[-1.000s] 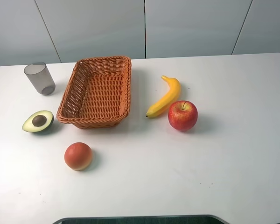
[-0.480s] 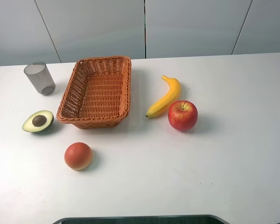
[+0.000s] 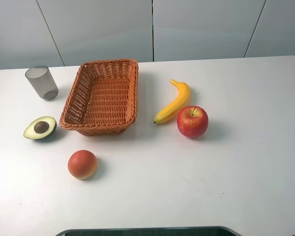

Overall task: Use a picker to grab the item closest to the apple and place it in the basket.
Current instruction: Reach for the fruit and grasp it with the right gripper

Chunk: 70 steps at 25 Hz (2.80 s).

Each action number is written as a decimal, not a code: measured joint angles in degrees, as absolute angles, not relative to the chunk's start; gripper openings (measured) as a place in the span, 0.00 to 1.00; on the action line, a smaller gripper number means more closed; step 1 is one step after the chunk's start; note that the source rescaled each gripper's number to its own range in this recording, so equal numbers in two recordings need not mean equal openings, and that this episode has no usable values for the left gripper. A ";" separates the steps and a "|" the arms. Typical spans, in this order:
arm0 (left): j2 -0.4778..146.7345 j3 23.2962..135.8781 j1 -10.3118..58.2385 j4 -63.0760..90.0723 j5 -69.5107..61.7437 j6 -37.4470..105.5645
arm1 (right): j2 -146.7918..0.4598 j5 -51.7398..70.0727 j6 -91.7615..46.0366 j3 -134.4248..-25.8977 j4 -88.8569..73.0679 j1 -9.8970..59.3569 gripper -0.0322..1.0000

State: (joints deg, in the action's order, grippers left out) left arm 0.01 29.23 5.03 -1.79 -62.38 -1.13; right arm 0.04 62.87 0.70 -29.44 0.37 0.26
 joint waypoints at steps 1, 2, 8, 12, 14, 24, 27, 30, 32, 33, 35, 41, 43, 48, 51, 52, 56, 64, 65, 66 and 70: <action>0.01 29.23 5.03 -1.79 -62.38 -1.13 | 0.04 62.87 0.70 -29.44 0.37 0.26 1.00; 0.01 29.23 5.03 -1.79 -62.38 -1.13 | 0.04 62.87 0.70 -29.44 0.37 0.26 1.00; 0.01 29.23 5.03 -1.79 -62.38 -1.13 | 0.04 62.87 0.70 -29.44 -1.48 0.26 1.00; 0.01 29.23 5.03 -1.79 -62.38 -1.13 | -0.37 64.46 0.70 -30.97 -2.92 0.26 1.00; 0.01 29.23 5.03 -1.79 -62.38 -1.13 | -3.00 64.92 0.70 -33.71 -1.58 0.26 1.00; 0.01 29.23 5.03 -1.79 -62.38 -1.13 | -20.46 64.25 2.89 -39.58 -0.67 0.26 1.00; 0.01 29.23 5.03 -1.79 -62.38 -1.13 | -25.56 62.90 3.56 -39.58 -0.67 0.26 1.00; 0.01 29.23 5.03 -1.79 -62.38 -1.13 | -31.51 60.73 3.64 -39.58 -0.67 0.26 1.00; 0.01 29.23 5.03 -1.79 -62.38 -1.13 | -36.17 59.21 3.77 -39.58 -0.67 0.68 1.00; 0.01 29.23 5.03 -1.79 -62.38 -1.13 | -38.18 58.54 3.90 -39.72 -0.67 1.43 1.00; 0.01 29.23 5.03 -1.79 -62.38 -1.13 | -43.15 57.66 4.38 -40.38 -0.56 5.08 1.00; 0.01 29.23 5.03 -1.79 -62.38 -1.13 | -59.66 53.13 12.35 -48.19 5.22 17.35 1.00; 0.01 29.23 5.03 -1.79 -62.38 -1.02 | -66.54 52.09 13.48 -51.45 5.73 19.41 1.00; 0.01 29.23 5.03 -1.79 -62.38 -1.02 | -81.78 51.44 14.50 -60.82 5.60 22.23 1.00; 0.01 29.23 5.03 -1.79 -62.38 -0.91 | -90.14 51.31 16.40 -66.98 4.94 23.26 1.00; 0.01 29.23 5.03 -1.79 -62.38 -0.91 | -92.97 51.29 17.52 -69.09 4.94 23.38 1.00; 0.01 29.23 5.03 -1.79 -62.38 -0.91 | -102.76 51.29 21.23 -77.13 4.56 23.74 1.00; 0.01 29.23 5.03 -1.79 -62.38 -1.02 | -118.66 51.29 25.29 -90.80 3.77 24.09 1.00; 0.01 29.23 5.03 -1.79 -62.38 -1.02 | -120.40 51.19 25.57 -91.92 3.77 24.19 1.00; 0.01 29.23 5.03 -1.79 -62.38 -1.02 | -121.80 51.29 26.05 -93.14 3.77 24.22 1.00; 0.01 29.23 5.03 -1.79 -62.38 -1.02 | -126.53 51.81 27.47 -96.08 3.63 24.47 1.00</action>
